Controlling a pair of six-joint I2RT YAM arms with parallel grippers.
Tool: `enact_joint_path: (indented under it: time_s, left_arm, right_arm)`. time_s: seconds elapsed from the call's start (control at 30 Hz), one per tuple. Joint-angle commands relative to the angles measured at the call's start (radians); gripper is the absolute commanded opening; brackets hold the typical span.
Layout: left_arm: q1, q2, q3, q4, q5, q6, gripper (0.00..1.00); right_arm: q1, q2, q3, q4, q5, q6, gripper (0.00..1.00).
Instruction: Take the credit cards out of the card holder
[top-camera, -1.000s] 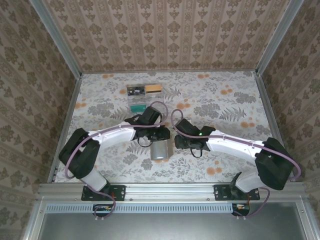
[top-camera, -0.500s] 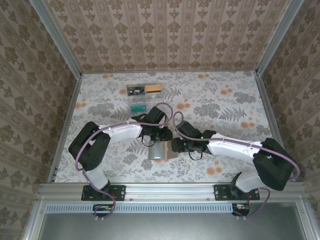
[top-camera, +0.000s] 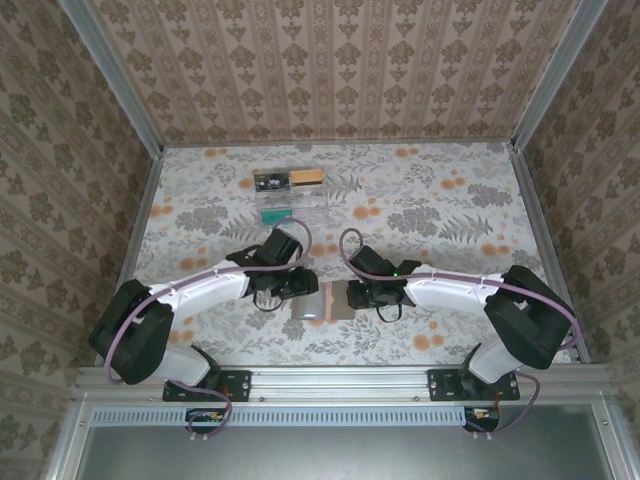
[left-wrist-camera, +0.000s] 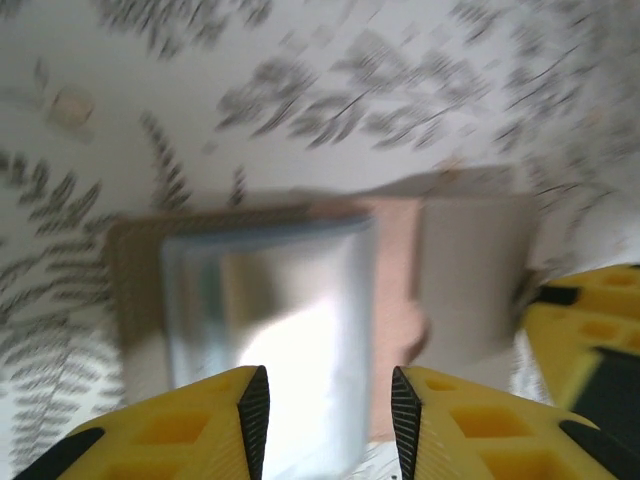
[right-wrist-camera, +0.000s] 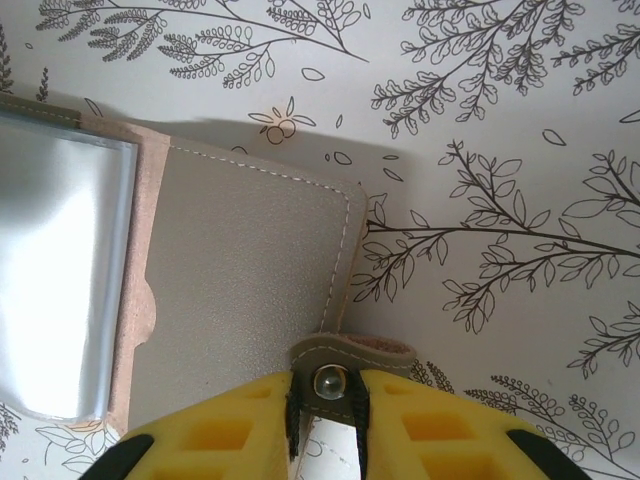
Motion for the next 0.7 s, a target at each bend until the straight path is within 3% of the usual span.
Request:
enact_joint_path:
  time_s: [0.0,0.27,0.67]
  left_arm:
    - [0.008,-0.009,-0.025,-0.027,-0.011,-0.028,0.41]
    - [0.009,0.006,-0.041,-0.02,-0.022,-0.03,0.41]
    - [0.008,0.038,-0.06,0.105,0.075,-0.012,0.4]
  right_arm:
    - [-0.005,0.02,0.023,-0.028,0.025,-0.02,0.25]
    - [-0.004,0.017,0.015,-0.025,0.024,-0.012,0.25]
    - [-0.005,0.013,0.003,-0.013,0.023,0.003,0.27]
